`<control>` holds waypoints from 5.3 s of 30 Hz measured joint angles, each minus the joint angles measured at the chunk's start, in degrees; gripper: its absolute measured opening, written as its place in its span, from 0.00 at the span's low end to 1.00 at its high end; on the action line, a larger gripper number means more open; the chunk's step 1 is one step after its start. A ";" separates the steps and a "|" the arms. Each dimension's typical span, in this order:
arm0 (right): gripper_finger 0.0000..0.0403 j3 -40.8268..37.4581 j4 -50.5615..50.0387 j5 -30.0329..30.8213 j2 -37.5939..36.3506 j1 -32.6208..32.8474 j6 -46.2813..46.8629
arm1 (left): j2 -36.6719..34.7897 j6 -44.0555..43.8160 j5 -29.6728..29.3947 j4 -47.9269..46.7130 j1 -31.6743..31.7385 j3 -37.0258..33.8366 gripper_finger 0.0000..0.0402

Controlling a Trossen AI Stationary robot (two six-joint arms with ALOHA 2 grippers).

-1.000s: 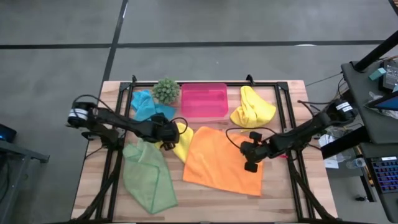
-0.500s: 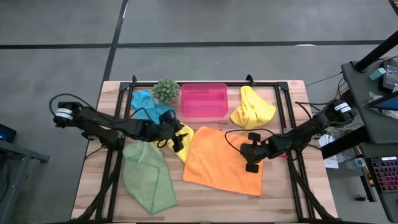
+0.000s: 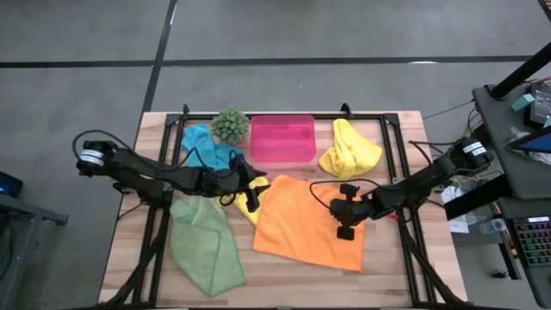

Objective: Fold microfiber towels
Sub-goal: Fold the orange microfiber towel

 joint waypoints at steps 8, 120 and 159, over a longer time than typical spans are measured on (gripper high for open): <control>0.02 -0.03 0.95 0.23 0.00 0.78 -1.42 | 1.65 -3.01 5.30 -0.05 -0.48 -0.09 0.48; 0.02 35.57 -55.09 -8.50 14.97 29.18 38.05 | 21.99 -10.54 17.94 -23.22 -19.28 21.32 0.00; 0.23 24.88 -54.96 -1.30 13.76 18.00 31.96 | 20.36 -6.01 12.31 -32.41 -9.89 19.52 0.42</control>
